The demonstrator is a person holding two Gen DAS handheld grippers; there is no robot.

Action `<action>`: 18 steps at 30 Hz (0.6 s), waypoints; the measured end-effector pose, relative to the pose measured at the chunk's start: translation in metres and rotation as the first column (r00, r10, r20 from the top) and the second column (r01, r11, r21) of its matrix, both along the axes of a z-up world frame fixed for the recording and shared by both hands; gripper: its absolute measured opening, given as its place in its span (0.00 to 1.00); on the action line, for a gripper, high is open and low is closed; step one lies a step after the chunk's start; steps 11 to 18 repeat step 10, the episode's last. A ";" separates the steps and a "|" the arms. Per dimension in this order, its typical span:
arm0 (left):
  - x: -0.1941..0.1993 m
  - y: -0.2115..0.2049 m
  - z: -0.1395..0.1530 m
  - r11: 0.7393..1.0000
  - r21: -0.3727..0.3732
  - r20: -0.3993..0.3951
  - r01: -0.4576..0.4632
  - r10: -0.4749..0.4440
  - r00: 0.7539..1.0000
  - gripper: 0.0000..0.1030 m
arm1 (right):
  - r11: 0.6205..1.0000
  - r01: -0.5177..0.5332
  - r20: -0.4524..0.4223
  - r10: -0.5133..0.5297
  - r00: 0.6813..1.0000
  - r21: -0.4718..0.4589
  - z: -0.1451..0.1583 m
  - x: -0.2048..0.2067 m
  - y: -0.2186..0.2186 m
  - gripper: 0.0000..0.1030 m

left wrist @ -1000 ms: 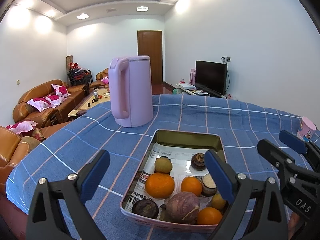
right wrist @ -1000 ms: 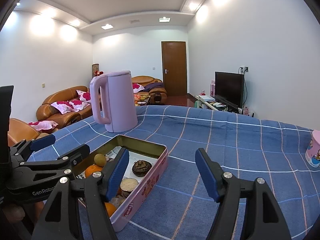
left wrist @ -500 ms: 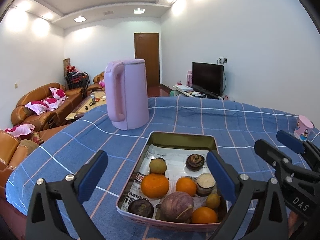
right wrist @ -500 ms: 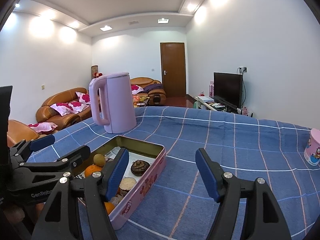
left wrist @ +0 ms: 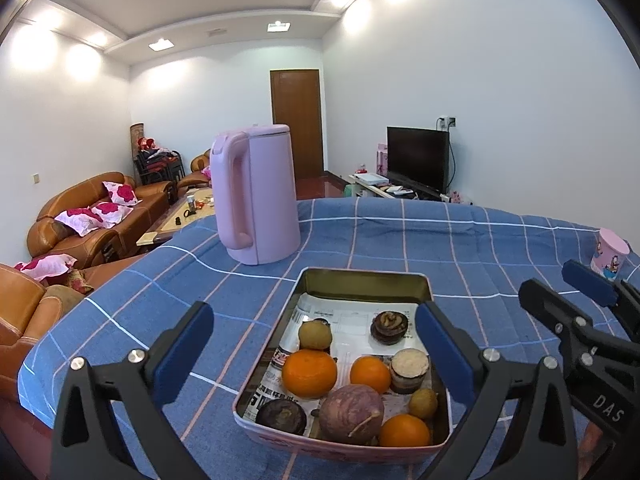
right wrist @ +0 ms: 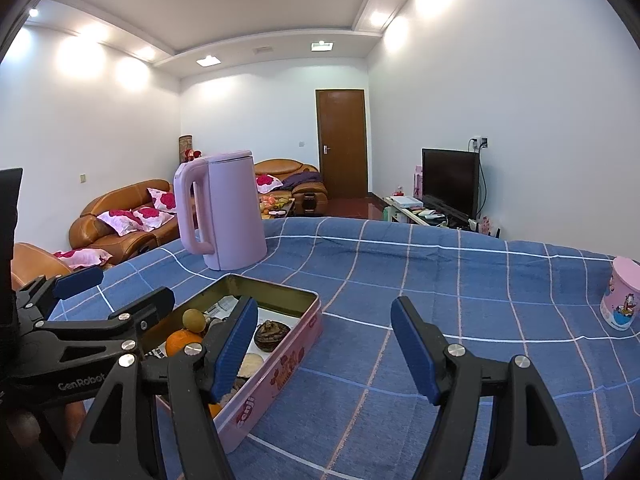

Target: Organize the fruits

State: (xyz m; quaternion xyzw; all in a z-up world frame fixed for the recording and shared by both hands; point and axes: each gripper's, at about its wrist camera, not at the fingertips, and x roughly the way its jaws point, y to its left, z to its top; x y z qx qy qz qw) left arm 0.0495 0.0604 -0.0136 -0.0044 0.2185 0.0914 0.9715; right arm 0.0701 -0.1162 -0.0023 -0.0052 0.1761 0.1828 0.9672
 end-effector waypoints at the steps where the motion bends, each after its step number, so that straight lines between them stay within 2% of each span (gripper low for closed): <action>1: 0.001 0.000 0.000 1.000 -0.003 -0.002 0.000 0.000 1.000 1.00 | 1.000 0.000 0.000 0.000 1.000 0.001 0.000 0.000 0.000 0.68; 18: -0.001 -0.006 0.000 1.000 0.019 0.002 0.013 -0.013 1.000 1.00 | 1.000 0.006 0.000 -0.006 1.000 -0.003 0.000 -0.002 -0.005 0.69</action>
